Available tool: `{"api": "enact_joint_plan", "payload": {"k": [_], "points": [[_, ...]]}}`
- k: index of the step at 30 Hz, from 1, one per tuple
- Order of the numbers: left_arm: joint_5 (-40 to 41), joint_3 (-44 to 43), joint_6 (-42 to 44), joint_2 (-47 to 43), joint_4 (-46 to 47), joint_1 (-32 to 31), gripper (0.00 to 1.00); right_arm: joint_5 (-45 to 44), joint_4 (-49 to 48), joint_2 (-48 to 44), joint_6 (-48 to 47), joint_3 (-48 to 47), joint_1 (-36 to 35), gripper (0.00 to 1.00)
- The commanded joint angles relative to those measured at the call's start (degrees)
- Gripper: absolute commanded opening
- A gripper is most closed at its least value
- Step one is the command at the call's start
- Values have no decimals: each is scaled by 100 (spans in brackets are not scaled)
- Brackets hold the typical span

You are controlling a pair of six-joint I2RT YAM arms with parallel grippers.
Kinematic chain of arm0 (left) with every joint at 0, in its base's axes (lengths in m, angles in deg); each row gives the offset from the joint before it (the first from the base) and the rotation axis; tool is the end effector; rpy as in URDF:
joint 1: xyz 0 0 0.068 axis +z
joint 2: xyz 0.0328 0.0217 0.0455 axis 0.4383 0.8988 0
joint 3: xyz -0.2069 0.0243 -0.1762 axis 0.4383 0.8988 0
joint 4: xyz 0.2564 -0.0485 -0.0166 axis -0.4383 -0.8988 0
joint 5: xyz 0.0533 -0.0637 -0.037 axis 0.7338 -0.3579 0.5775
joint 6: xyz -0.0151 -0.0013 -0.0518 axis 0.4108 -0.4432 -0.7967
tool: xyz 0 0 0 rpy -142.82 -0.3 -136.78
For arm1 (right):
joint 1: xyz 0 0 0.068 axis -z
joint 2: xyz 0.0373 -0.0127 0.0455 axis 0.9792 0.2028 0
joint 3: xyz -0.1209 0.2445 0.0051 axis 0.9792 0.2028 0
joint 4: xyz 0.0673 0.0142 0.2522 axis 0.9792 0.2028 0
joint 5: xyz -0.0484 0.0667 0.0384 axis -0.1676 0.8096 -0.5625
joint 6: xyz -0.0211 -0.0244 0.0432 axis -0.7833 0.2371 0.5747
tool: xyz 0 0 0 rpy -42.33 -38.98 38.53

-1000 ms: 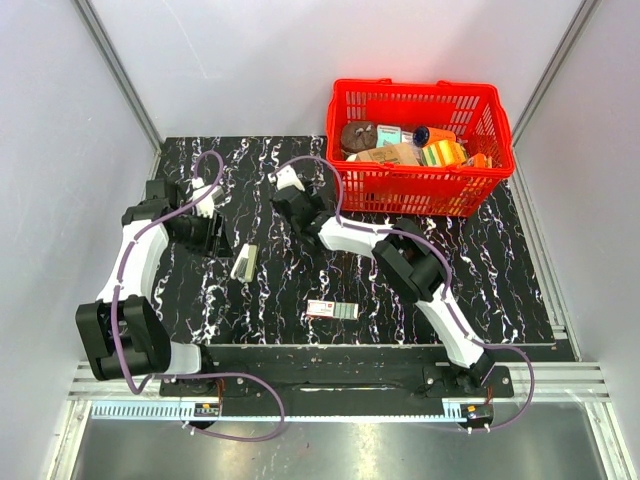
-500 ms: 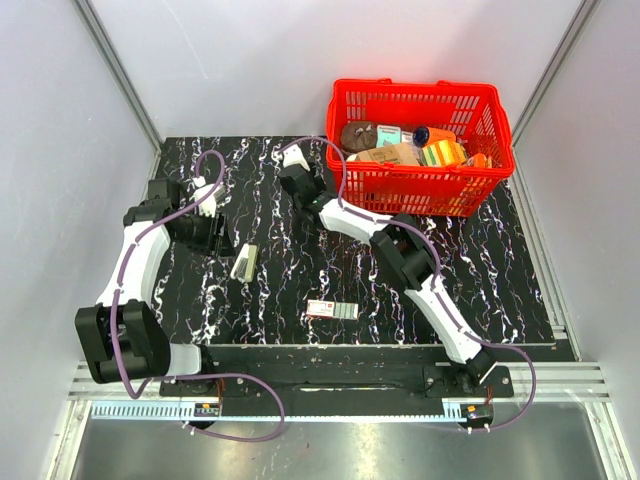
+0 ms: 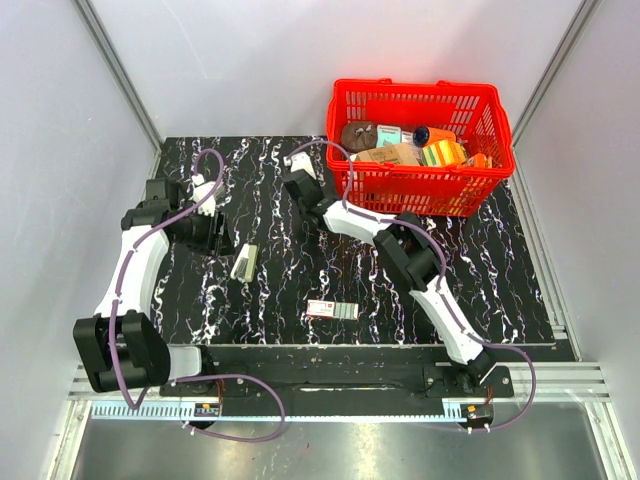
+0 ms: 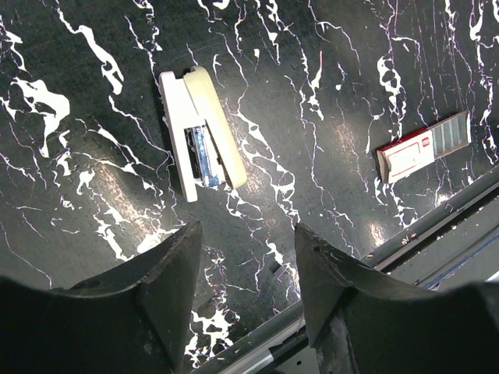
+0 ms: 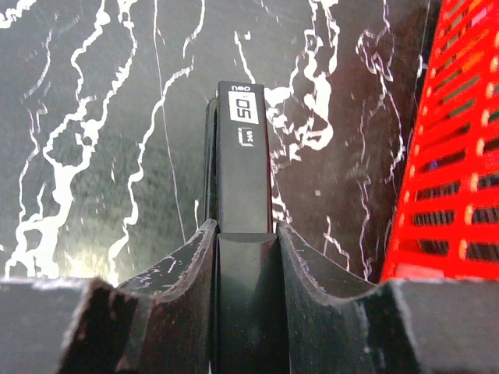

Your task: Unload the staples from the stapler

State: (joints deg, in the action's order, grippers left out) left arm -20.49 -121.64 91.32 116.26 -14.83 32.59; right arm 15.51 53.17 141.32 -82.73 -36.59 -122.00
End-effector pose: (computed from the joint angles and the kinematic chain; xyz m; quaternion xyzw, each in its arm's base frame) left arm 0.2470 0.0089 0.2814 0.1560 0.9234 -0.2257 0.2683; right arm 0.4175 0.3741 0.1526 -0.1751 0.8416 -0.0293 0.5101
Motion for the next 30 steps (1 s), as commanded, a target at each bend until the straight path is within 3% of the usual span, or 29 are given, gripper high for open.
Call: {"api": "enact_joint_plan", "payload": {"k": [1,8,15,20,30], "points": [[93,-69,-145,-223,211,-175,55,49,-102,-987,481,771,-182,29],[418,115,-461,-346,466,-887,55,-215,258,-2016,1131,2003,-744,28],[568,98,-567,-355,483,-1230,55,-241,935,-2272,1958,2522,-1035,30],[594,124,-585,-390,518,-1239,56,-145,1111,-2404,2275,2768,-1088,45],[647,28,-559,-355,518,-1239,56,5,1445,-2632,2240,2593,-1114,53]]}}
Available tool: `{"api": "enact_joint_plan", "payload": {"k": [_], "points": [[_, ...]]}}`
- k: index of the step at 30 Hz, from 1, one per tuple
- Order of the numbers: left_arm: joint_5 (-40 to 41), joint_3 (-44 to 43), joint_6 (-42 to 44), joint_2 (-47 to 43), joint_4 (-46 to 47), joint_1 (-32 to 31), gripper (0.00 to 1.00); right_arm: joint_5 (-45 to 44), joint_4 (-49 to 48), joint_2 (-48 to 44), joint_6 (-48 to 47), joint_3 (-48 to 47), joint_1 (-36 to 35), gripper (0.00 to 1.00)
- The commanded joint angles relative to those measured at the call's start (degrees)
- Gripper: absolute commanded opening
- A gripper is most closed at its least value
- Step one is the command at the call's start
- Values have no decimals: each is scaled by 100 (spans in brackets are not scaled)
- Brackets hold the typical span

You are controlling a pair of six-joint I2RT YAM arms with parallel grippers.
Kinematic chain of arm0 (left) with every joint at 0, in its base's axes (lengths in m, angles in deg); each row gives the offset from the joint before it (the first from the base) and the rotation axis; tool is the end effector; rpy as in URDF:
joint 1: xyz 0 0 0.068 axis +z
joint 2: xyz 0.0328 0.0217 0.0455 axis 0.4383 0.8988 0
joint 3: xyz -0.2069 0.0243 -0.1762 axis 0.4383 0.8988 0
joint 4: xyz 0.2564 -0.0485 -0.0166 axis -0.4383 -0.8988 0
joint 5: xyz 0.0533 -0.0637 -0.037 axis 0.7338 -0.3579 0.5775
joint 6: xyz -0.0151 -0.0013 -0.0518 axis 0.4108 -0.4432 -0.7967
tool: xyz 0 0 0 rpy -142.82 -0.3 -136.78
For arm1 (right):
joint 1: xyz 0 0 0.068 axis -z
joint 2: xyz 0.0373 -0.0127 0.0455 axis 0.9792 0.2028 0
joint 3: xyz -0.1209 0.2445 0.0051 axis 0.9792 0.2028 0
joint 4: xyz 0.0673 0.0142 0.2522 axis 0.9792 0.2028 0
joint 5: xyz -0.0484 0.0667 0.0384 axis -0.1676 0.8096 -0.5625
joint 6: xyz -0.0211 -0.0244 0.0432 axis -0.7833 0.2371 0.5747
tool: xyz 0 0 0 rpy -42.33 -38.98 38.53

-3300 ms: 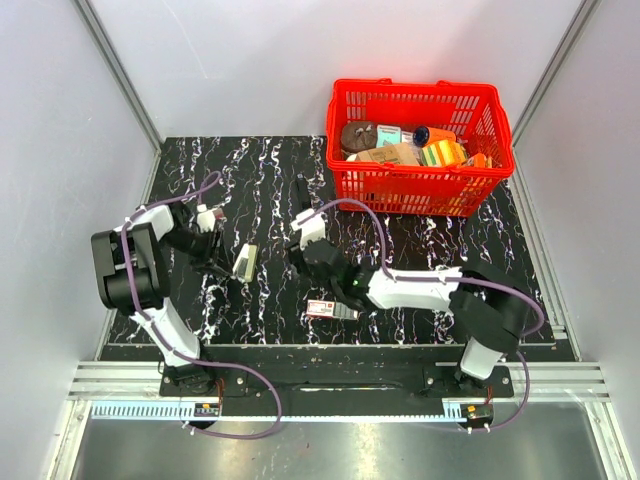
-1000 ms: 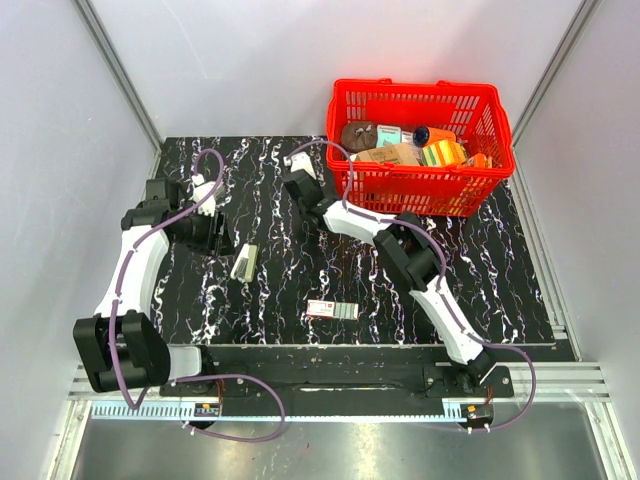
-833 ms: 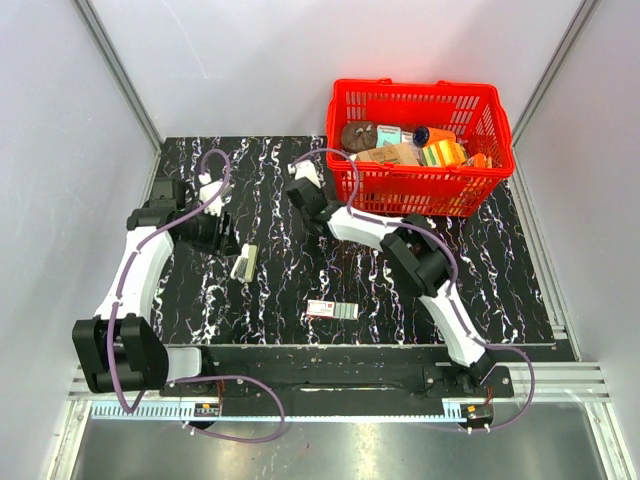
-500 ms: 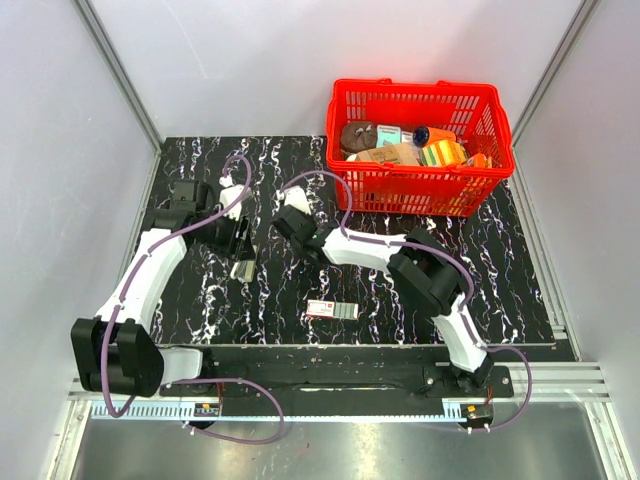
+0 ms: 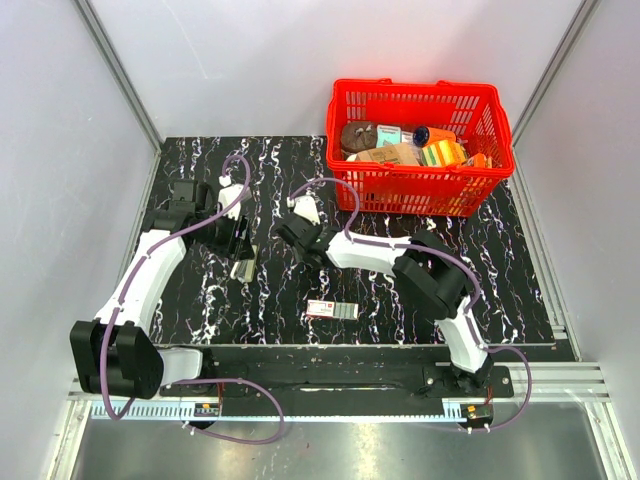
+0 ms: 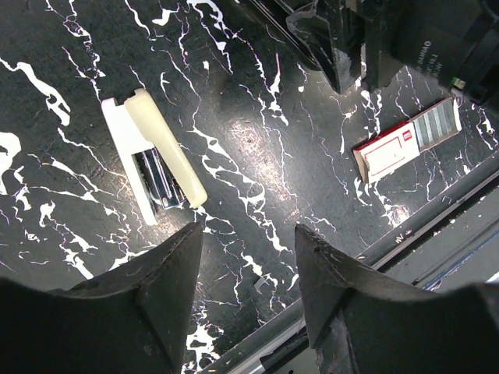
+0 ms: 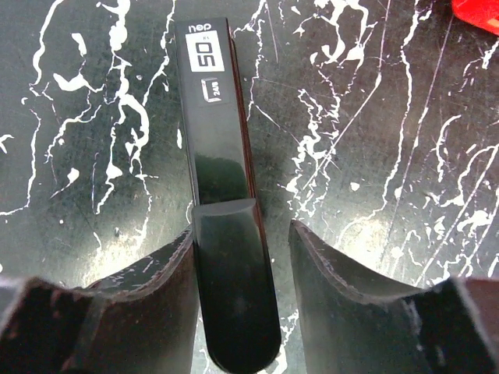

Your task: Unload the staples from the stapler

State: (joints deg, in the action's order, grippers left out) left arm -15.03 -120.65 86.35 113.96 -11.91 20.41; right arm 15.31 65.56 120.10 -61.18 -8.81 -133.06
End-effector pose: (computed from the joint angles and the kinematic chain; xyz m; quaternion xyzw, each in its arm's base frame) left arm 0.2408 -0.0402 0.2862 0.2126 0.9155 -0.2139 0.2661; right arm 0.2775 0.3615 0.1649 -0.1515 0.9049 0.0066 0.3977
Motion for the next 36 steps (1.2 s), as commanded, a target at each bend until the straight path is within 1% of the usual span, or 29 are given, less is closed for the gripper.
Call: {"api": "enact_joint_plan", "payload": {"k": [1,6,10,14,19,32,36], "points": [[101,-71,-54,-117,226,-13,56,33,284,-545,33,-185,-8,53],[101,-45,-53,-82,243,-22,56,103,522,-669,-310,-264,1,57],[83,-36,-62,-64,270,-22,56,331,742,-590,-548,-466,36,56],[109,-36,-54,-82,278,-22,56,612,900,-432,-645,-659,115,55],[180,8,-1,-126,270,-22,56,973,944,-361,-654,-739,299,50],[180,43,61,-117,278,-22,56,1729,1032,-115,-847,-949,581,49],[224,35,70,-117,278,-13,56,1940,1023,-80,-908,-1020,598,43]]}}
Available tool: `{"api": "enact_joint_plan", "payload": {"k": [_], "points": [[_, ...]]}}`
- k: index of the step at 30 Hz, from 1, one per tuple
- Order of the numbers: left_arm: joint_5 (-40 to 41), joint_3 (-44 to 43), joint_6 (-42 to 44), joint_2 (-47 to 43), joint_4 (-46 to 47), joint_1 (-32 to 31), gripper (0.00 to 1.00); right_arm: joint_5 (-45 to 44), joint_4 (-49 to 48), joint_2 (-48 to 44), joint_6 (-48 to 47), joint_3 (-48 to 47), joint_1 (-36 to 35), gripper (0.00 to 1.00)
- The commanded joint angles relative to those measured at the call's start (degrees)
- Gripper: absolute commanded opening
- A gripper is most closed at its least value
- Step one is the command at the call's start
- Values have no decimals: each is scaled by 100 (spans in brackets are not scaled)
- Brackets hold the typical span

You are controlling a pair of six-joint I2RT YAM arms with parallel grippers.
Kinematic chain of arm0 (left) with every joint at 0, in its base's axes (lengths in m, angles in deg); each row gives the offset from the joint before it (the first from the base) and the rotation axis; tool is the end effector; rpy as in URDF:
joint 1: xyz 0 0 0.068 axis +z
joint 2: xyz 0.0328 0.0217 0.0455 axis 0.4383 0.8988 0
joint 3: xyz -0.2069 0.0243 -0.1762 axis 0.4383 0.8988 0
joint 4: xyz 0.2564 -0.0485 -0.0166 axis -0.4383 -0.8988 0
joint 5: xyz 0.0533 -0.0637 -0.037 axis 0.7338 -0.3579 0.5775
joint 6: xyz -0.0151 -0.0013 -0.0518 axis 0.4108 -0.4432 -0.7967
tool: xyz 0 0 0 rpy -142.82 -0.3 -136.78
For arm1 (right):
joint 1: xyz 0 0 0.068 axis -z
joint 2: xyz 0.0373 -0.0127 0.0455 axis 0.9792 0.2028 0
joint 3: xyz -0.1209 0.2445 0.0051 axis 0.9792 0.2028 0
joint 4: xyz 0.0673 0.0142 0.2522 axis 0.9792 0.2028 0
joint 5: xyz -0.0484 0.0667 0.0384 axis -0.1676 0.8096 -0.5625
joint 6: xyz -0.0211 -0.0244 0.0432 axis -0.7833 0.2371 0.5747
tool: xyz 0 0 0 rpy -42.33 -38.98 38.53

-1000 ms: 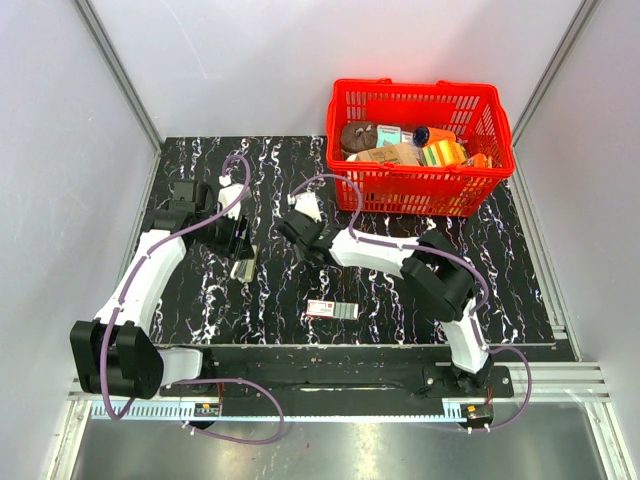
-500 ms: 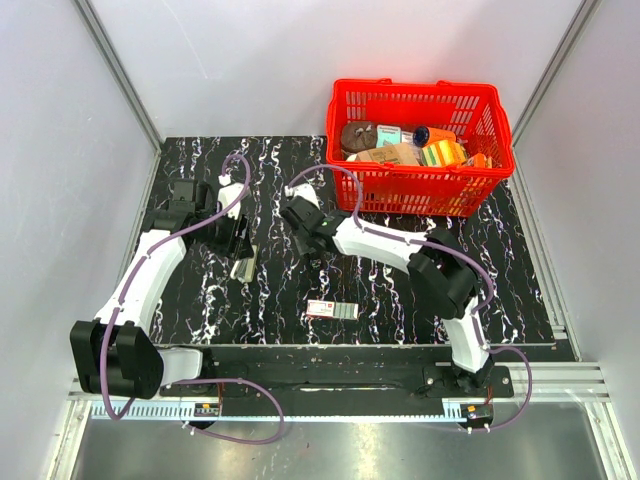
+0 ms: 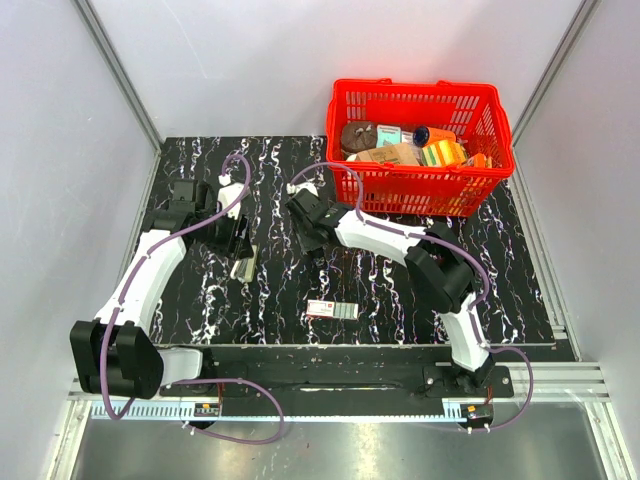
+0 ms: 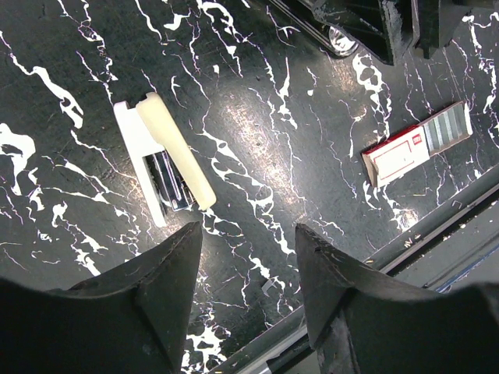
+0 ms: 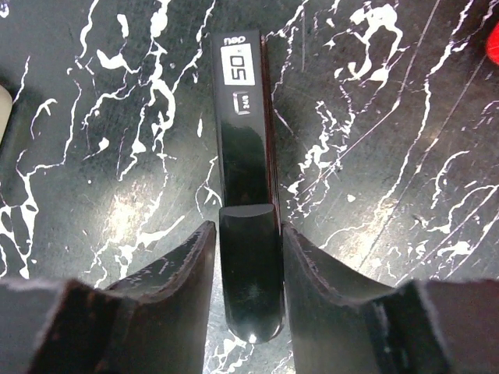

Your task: Unload the staples from the stapler

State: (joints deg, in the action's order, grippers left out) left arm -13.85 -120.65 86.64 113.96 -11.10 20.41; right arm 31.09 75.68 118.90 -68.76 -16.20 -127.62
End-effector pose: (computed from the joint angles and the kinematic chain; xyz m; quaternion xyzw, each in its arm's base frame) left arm 0.2424 -0.0397 0.2867 0.2140 0.9157 -0.2027 0.2732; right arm 0.3078 0.3441 0.1991 -0.2197 0.9184 0.0655 0.3225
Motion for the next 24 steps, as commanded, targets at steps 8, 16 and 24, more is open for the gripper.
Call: {"api": "enact_joint_plan", "payload": {"k": [8,16,24], "points": [[80,105,-82,-73,355,-22,56,476,125,49,-106,-386,80,26],[-377,543,-434,296,1277,-592,57,608,224,-213,648,-924,212,0],[-1010,773,-258,972,2393,-690,56,372,-893,-1400,1501,244,204,0]]}}
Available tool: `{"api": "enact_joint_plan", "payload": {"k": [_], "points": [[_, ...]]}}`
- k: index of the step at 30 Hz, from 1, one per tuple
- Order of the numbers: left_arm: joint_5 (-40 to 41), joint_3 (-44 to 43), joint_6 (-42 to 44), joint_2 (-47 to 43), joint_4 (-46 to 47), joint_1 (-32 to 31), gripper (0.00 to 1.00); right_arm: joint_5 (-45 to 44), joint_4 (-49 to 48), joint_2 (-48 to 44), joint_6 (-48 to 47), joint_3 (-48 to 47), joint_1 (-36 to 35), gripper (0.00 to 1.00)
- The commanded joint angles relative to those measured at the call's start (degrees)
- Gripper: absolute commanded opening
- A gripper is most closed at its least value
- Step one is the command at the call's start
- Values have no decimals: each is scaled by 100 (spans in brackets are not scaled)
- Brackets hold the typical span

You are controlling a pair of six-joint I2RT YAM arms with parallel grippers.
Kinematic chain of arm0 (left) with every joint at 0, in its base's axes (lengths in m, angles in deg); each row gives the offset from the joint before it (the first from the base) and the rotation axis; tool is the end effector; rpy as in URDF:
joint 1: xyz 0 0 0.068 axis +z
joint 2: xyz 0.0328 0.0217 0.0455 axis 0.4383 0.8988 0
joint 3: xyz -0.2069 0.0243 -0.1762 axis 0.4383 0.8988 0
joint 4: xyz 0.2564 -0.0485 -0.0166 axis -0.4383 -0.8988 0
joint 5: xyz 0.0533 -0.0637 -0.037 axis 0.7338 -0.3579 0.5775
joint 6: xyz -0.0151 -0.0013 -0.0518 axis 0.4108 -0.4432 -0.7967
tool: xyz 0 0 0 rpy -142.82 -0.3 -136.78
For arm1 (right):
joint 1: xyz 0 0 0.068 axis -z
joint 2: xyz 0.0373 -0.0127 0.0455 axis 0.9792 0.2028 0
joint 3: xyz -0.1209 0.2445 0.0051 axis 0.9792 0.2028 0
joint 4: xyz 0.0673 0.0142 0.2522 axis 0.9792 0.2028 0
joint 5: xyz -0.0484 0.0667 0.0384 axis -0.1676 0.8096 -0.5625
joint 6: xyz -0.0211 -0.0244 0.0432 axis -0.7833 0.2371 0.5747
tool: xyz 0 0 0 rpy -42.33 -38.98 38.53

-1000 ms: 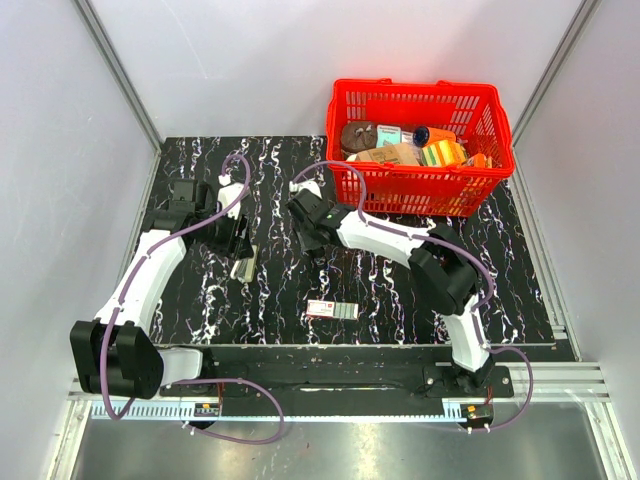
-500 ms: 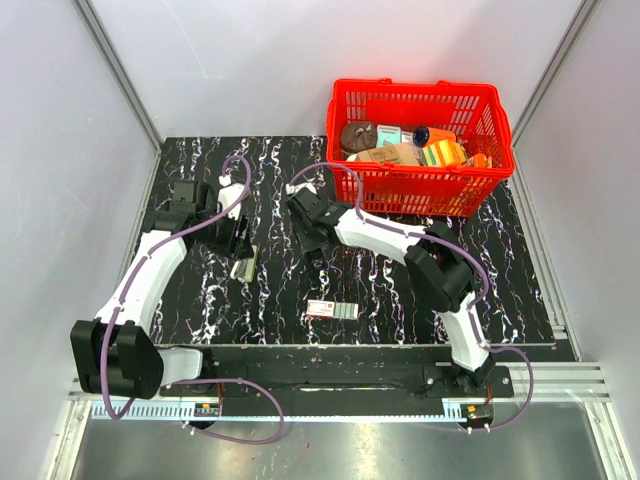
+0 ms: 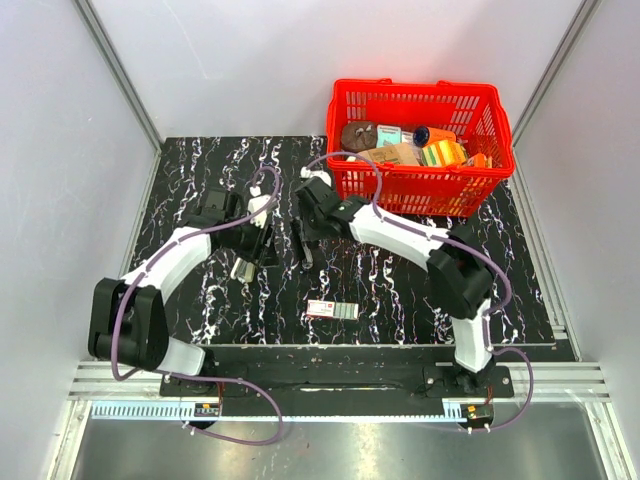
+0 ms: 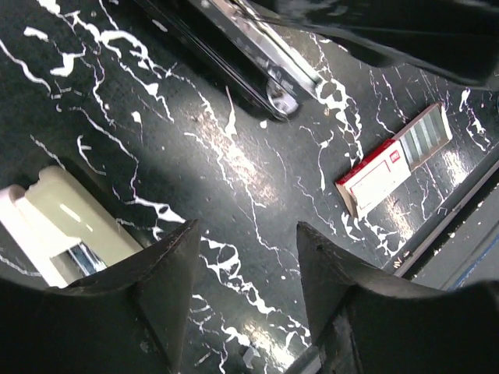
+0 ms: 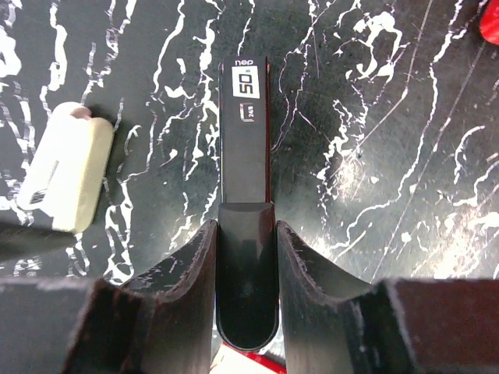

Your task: Unload the staples from the stapler

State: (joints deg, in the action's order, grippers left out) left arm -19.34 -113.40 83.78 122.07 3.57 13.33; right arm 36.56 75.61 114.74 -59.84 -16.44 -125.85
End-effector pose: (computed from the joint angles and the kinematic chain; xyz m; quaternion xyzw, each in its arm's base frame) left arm 0.2630 -0.0785 0.2292 0.2561 0.8951 -0.2705 0.2450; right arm 0.3116 0.3320 0.2317 -0.1431 0.9250 0.1454 0.3206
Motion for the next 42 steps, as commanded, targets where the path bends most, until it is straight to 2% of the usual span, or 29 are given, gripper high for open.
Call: {"api": "enact_joint_plan", "payload": {"k": [1,7,12,13,20,28,39,42], "points": [[-531,99,29,206,1076,10,57,-193,-948,-1107,706,409,44,0],[-935,258,151,460,1613,18,59,-202,-1327,-1574,1102,938,70,0],[-1760,83,275,567,1403,10,61,-351,-1511,-1846,1269,1184,79,0],[-1876,108,283,540,1394,-8,66,-342,-1537,-1873,1296,1219,88,0],[-2114,127,433,610,1394,-130,69,-272,-1722,-1979,1559,1281,88,0],[-2053,-234,591,997,1174,-201,56,-79,-1889,-2137,1832,1369,88,0],[-1737,-234,380,936,1640,-192,58,238,-1942,-2198,1990,1447,88,0],[-1701,-243,389,918,1693,-201,47,308,-1968,-2216,2026,1500,88,0]]}}
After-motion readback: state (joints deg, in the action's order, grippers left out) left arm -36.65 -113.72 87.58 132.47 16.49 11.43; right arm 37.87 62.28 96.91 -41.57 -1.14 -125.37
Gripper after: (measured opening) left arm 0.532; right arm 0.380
